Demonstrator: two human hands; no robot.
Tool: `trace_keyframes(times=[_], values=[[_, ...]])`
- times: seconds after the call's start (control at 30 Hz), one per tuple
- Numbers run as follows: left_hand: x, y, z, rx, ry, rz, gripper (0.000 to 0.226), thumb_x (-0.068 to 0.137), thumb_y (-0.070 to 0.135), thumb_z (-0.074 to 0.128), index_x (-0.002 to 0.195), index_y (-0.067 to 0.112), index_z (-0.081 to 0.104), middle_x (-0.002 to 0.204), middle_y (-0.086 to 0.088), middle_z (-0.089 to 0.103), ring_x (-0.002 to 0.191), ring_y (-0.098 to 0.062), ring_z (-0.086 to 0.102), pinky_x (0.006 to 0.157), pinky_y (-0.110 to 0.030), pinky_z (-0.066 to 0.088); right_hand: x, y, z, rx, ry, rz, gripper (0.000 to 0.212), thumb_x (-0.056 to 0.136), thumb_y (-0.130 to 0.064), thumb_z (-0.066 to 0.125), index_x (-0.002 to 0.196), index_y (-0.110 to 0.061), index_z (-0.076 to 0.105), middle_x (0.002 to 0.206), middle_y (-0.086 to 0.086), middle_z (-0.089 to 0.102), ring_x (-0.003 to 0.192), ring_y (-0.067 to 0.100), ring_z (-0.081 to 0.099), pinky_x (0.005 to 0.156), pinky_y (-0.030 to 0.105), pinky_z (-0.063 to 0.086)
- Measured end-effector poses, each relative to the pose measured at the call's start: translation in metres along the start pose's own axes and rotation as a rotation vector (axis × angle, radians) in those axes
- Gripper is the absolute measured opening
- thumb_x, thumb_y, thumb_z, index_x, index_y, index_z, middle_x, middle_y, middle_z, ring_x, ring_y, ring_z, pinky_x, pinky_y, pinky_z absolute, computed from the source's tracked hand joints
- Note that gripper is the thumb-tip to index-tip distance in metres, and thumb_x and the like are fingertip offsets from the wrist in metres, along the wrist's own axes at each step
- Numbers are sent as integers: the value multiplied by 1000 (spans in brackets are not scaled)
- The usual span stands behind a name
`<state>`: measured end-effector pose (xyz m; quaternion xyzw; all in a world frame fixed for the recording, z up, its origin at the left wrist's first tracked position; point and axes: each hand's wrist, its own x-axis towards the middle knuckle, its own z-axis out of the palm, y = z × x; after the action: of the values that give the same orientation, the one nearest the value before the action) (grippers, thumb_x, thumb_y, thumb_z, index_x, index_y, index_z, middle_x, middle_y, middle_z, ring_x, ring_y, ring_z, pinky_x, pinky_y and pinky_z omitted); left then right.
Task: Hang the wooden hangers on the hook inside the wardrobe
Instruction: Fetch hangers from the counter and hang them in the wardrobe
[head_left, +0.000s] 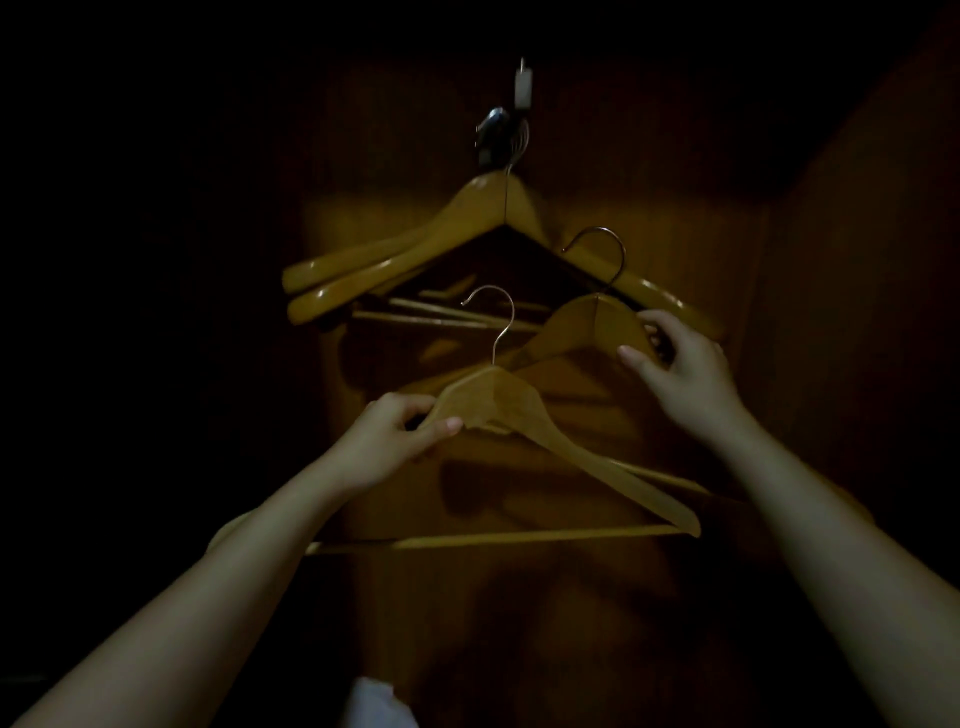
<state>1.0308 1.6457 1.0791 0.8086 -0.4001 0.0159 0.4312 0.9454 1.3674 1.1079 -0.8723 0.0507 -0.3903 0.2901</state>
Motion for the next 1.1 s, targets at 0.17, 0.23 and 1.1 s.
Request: trace_keyframes(times=[0.17,0.23,1.1], values=[[26,31,-34,35,52,83,15,89,27,56,76,24,63,65,7,63,60,-1,59,57,-16,46,43,-26,-21,-15,61,-87,56,90,-33,54,140,-40,30,135,5,52,100,24,53,103,55,37],[38,42,-48,71,72,106,15,89,28,56,76,28,62,68,7,62,62,-1,60,58,-15,46,64,-38,-25,-16,72,-128,57,92,-32,52,142,-42,26,144,0,44,113,28,53,108,57,30],[59,58,-94,132,183,102,23,92,31,52,70,26,58,63,5,58,48,4,54,46,-10,41,155,-89,29,-179,-61,-65,58,93,-29,49,145,-25,24,135,13,43,125,31,42,102,46,42]])
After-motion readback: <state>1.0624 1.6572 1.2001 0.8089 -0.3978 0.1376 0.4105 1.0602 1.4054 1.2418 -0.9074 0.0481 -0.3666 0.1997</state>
